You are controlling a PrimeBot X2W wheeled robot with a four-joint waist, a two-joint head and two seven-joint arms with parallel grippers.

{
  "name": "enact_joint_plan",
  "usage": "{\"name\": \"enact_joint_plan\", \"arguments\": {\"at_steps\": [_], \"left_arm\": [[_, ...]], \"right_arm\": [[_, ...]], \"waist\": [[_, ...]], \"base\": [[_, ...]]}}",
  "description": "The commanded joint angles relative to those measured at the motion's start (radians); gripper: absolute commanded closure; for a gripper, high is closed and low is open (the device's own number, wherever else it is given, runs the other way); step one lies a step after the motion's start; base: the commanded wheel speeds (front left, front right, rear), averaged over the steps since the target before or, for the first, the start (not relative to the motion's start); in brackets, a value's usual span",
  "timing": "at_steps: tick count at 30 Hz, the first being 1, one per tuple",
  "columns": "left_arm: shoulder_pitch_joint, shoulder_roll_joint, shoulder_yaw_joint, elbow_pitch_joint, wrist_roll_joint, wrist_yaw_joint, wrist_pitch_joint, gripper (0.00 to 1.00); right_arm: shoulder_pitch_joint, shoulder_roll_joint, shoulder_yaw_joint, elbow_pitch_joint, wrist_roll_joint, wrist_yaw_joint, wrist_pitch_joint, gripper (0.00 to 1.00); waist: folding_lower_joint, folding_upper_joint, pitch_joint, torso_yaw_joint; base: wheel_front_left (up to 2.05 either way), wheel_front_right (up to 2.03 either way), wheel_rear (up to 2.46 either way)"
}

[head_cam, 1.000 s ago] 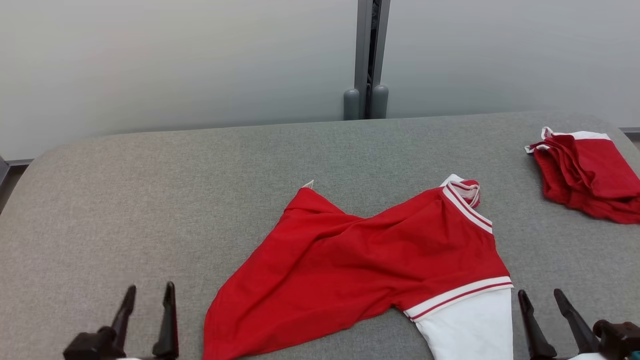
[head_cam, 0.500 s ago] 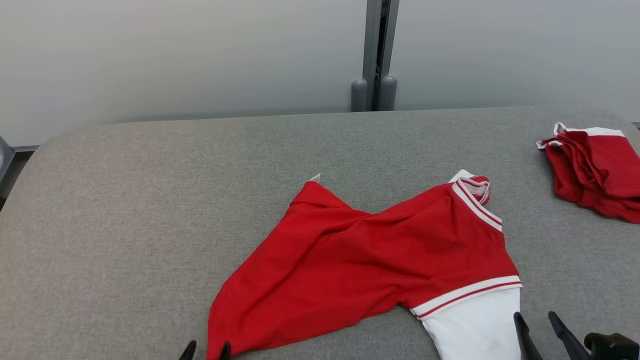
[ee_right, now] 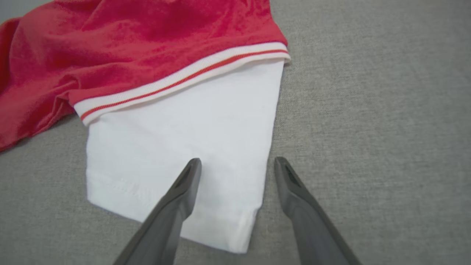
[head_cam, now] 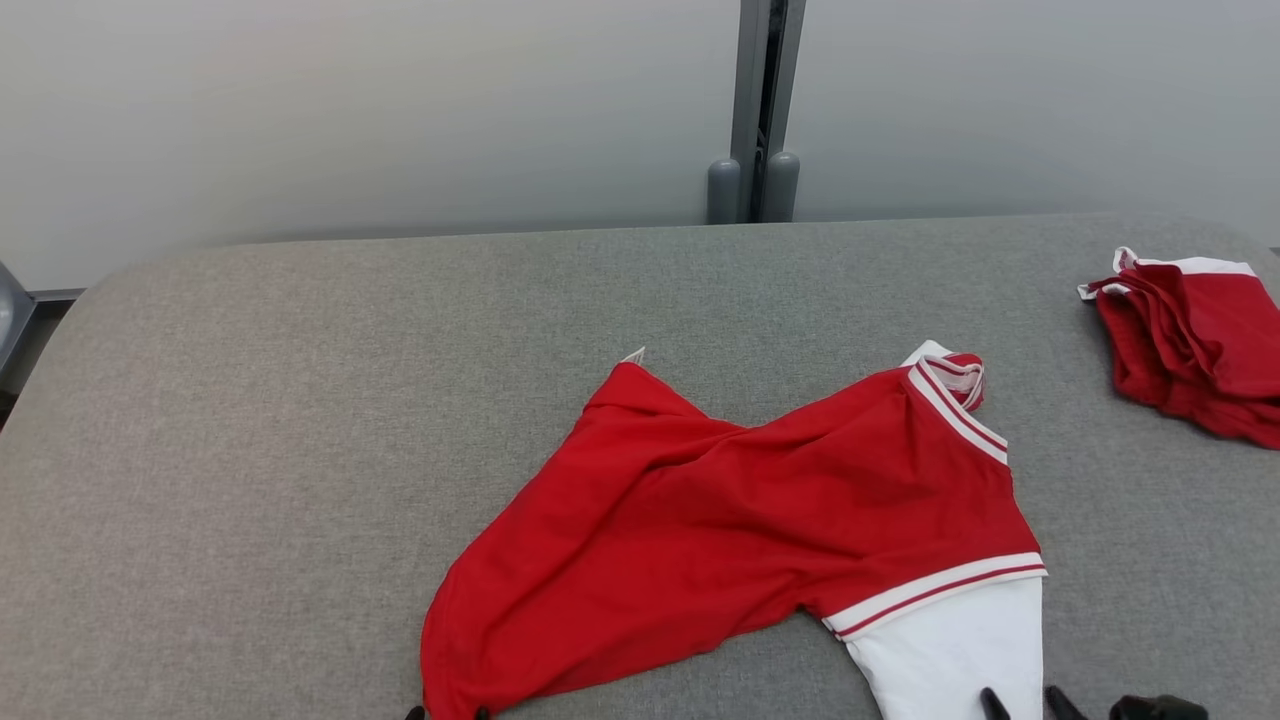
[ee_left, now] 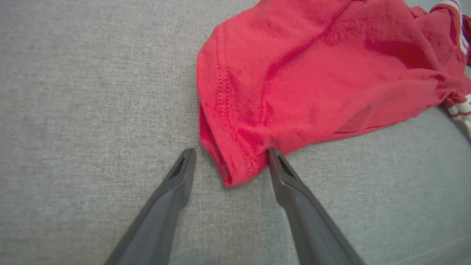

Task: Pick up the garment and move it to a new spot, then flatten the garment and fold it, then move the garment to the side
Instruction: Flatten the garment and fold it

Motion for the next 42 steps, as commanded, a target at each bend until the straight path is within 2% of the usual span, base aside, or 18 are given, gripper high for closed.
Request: {"name": "enact_joint_plan", "arguments": {"at_steps": [1,2,3,4,5,12,21,26,30,34,42], "left_arm": [[-0.014,0.003,-0.008,0.018,-0.007,-0.005,0.002,0.00],[-0.022,0.002,-0.015,0.034,-0.017,-0.006,0.001,0.07],[-0.028,0.003,-0.025,0.052,-0.026,-0.006,0.000,0.54],[-0.034,0.003,-0.033,0.065,-0.037,-0.006,-0.002,0.76],[-0.042,0.002,-0.042,0.076,-0.049,-0.006,-0.004,1.00],[-0.091,0.020,-0.080,0.075,-0.120,-0.006,-0.038,1.00],[-0.200,0.095,-0.063,-0.131,-0.202,-0.005,-0.050,1.00],[-0.349,0.148,-0.073,-0.202,-0.232,-0.004,0.015,1.00],[-0.552,0.196,-0.082,-0.245,-0.260,-0.004,0.113,1.00],[-0.805,0.222,-0.072,-0.239,-0.296,-0.004,0.204,1.00],[-1.313,0.203,-0.045,-0.100,-0.313,-0.004,0.297,1.00]], "right_arm": [[-0.009,-0.003,0.005,0.009,0.007,0.000,0.006,0.00],[-0.013,0.001,0.013,0.019,0.012,0.000,0.011,0.00],[-0.016,0.006,0.024,0.029,0.017,0.000,0.021,0.30],[-0.017,0.010,0.039,0.043,0.021,0.000,0.034,0.93],[-0.019,0.014,0.052,0.053,0.031,0.000,0.038,1.00],[-0.066,-0.003,0.079,0.039,0.059,0.001,-0.036,1.00],[-0.174,-0.049,0.063,-0.149,0.121,0.001,-0.091,1.00],[-0.311,-0.083,0.075,-0.210,0.142,0.001,-0.066,1.00],[-0.516,-0.098,0.091,-0.227,0.168,0.001,-0.040,1.00],[-0.762,-0.107,0.091,-0.188,0.202,0.001,-0.011,1.00],[-1.278,-0.152,0.064,-0.030,0.258,0.001,0.051,1.00]], "waist": [[0.0000,0.0000,0.001,-0.003],[0.0000,0.0000,0.001,-0.004],[0.0000,0.0000,0.002,-0.006],[0.0000,0.0000,0.003,-0.007],[0.0000,0.0000,0.005,-0.008],[0.0000,0.0000,0.011,-0.008],[0.0000,0.0000,0.034,-0.028],[0.0000,0.0000,0.075,-0.052],[0.0000,0.0000,0.150,-0.079],[0.0000,0.0000,0.244,-0.095],[0.0000,0.0000,0.429,-0.097]], "base": [[0.00,0.00,0.00],[0.00,0.00,0.00],[0.00,0.00,0.00],[0.00,0.00,0.00],[0.00,0.00,0.00],[0.00,0.00,0.00],[0.00,0.00,0.00],[0.00,0.00,0.00],[0.00,0.00,0.00],[0.00,0.00,0.00],[0.00,0.00,0.00]]}}
